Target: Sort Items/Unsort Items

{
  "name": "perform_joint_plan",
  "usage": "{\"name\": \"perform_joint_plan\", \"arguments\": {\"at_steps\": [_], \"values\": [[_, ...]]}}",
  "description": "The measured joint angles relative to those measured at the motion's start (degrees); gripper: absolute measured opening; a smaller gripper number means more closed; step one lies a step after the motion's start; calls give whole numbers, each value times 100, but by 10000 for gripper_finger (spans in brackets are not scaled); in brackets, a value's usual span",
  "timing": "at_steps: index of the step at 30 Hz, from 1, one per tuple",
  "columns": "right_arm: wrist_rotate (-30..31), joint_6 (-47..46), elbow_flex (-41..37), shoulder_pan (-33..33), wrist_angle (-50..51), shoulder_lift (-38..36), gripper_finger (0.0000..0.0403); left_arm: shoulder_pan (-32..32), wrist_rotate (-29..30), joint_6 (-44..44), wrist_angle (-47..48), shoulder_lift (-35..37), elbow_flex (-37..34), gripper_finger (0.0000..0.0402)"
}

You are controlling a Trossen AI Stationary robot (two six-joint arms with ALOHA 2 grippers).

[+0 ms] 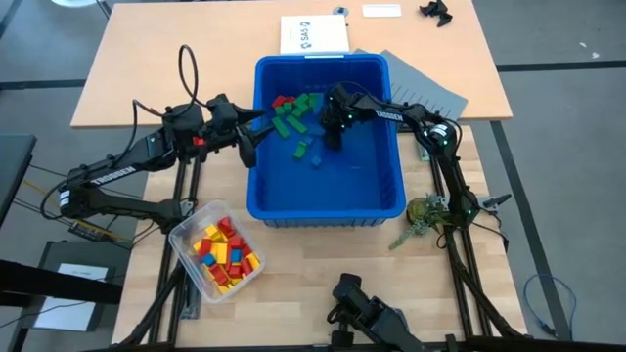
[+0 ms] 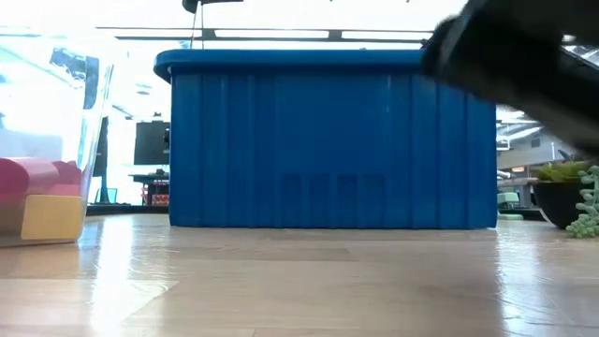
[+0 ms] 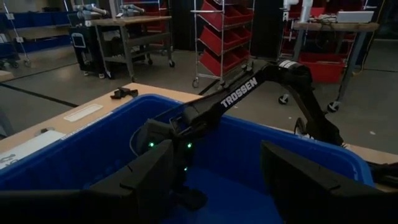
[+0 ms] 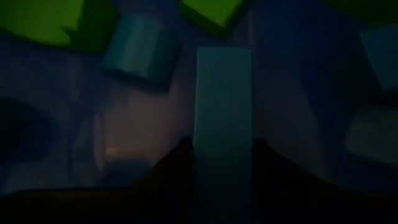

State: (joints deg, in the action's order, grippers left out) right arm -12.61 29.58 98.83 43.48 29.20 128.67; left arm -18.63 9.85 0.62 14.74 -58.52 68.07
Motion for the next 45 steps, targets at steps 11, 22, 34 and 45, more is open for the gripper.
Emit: {"name": "perform_joint_plan", "arguments": {"at_steps": [11,22,34,45], "values": [[-37,-335,66,-540,543,-1175,123,0,0,2,-2,0,0,248],[-111,-1437,76,-2272,120,-1747,123,0,2,2,-6,0,0,248],[125,-2610,76,-3760,-1646,-1723,123,-2,1,3,-9,0,0,248],[320,-2779,86,-4334,-3314,-1524,123,-2,1,4,-20,0,0,248]]}}
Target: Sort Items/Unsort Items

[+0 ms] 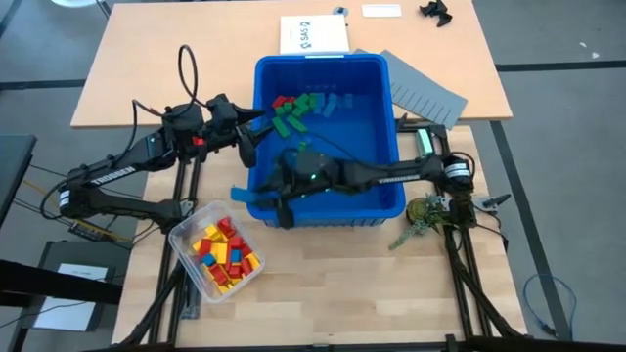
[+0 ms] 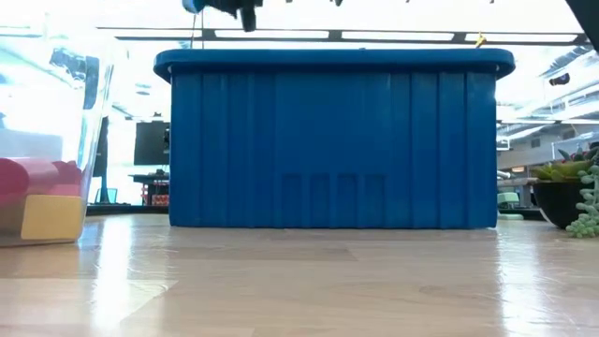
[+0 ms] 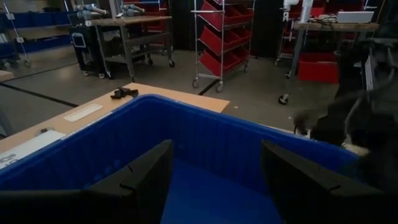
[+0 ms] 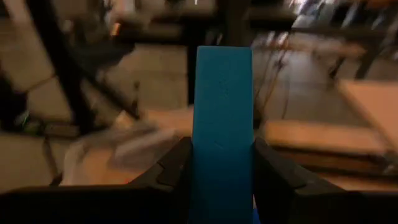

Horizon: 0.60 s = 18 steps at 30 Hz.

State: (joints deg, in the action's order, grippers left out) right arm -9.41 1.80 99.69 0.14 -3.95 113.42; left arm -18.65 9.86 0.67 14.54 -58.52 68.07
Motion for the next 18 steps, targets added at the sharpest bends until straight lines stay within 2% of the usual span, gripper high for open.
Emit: {"name": "perform_joint_plan", "arguments": {"at_steps": [4,7,10,18], "values": [[-173,11,84,-70,-237,304,123,2,1,0,-13,0,7,248],[-586,-165,428,-104,-483,660,123,1,0,0,-51,2,7,248],[-1074,-327,926,-135,-511,1117,123,0,1,0,-88,2,7,248],[-1425,-517,2626,-345,71,2357,149,0,1,0,-143,0,7,248]]}}
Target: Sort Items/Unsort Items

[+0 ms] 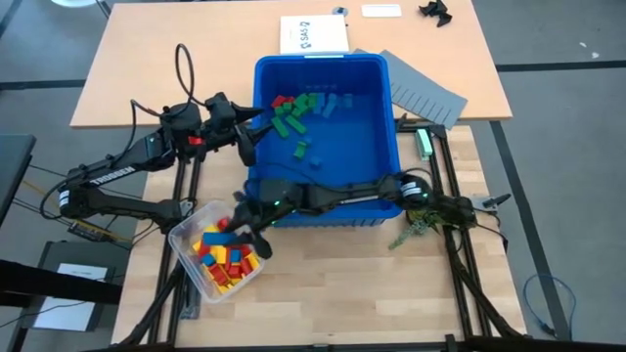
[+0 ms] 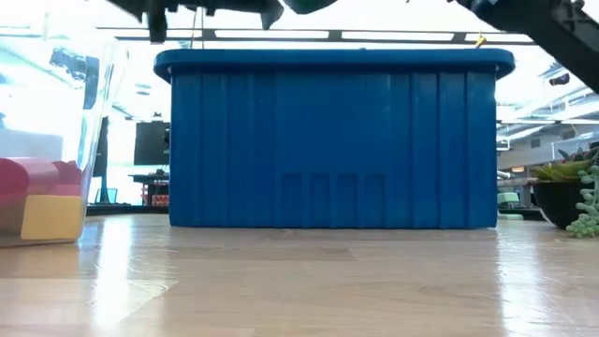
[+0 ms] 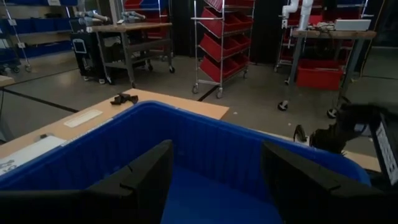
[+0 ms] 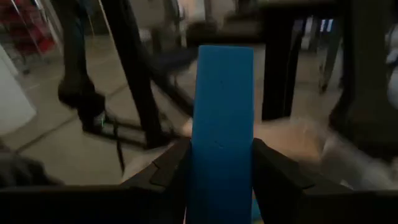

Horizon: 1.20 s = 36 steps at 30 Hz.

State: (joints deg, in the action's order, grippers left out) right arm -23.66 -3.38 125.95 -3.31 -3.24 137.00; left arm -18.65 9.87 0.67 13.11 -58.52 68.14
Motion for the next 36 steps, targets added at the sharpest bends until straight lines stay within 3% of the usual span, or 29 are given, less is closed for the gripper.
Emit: {"name": "perform_joint_plan", "arguments": {"at_steps": [5,12,26,36], "values": [[165,30,416,-37,500,281,195,0,0,0,-14,0,-2,248],[154,642,424,122,1640,-217,244,2,0,0,-79,0,-2,248],[1529,2132,428,985,5172,-1396,230,0,-7,0,-156,2,-2,248],[1804,2594,407,1938,6902,-1540,229,0,-7,0,-165,2,-2,248]]}}
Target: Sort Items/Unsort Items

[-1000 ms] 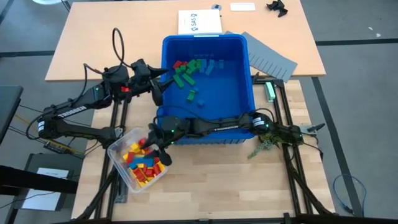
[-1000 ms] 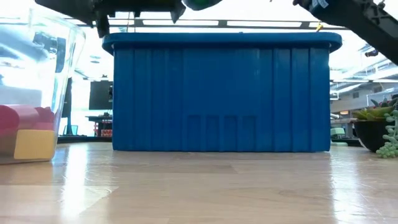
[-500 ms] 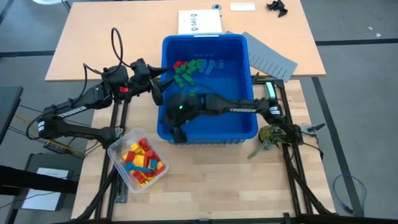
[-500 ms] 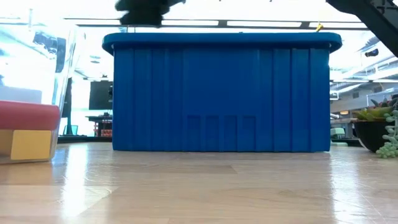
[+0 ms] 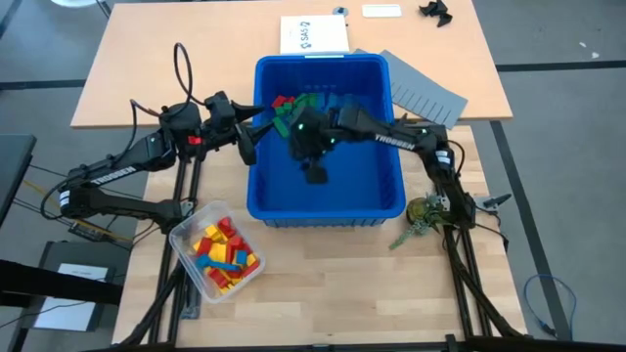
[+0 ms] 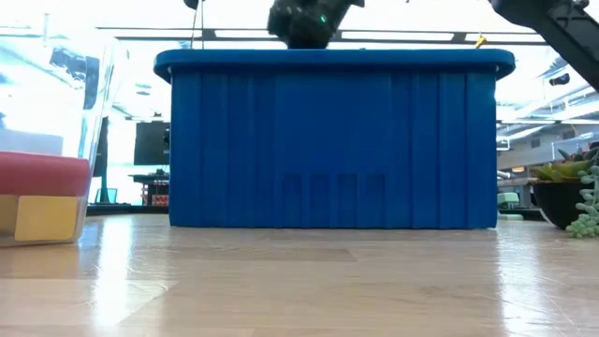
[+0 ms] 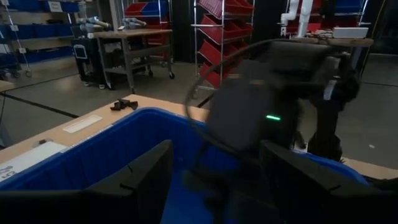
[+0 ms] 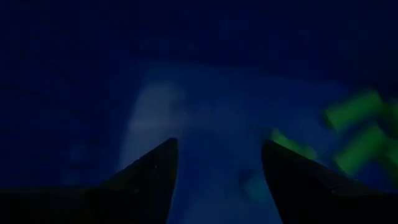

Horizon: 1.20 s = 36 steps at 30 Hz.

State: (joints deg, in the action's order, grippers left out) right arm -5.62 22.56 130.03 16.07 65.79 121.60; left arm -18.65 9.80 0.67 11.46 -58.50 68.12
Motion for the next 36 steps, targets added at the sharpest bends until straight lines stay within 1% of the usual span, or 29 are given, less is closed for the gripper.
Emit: {"name": "perform_joint_plan", "arguments": {"at_steps": [3,5,10,15,18,21,23,27,30,31,34,36], "values": [[289,155,-186,304,58,-6,229,0,1,0,3,0,0,248],[306,260,-302,523,93,7,229,0,2,0,2,0,0,248],[283,574,-866,1063,-425,5,229,2,2,0,2,0,0,248],[262,848,-1577,1531,-1519,7,229,0,2,0,2,0,0,248],[219,857,-2044,1763,-2397,7,229,0,2,0,2,0,0,248],[-96,749,-2552,1958,-3144,7,229,1,3,0,0,0,-2,248],[-323,464,-2860,2063,-3603,7,229,0,4,0,0,0,-2,248],[-1050,214,-3174,2181,-3546,7,229,0,4,0,2,0,-4,248],[-1894,729,-3223,2193,-3100,7,229,0,4,-2,2,0,-4,248],[-2065,984,-3223,2162,-2973,7,229,0,4,-2,0,0,-4,248],[-2150,1706,-3223,2017,-2780,7,229,0,4,-30,-2,0,-4,248],[-2164,2030,-3223,1927,-2778,7,229,1,4,-46,-2,0,-4,248]]}}
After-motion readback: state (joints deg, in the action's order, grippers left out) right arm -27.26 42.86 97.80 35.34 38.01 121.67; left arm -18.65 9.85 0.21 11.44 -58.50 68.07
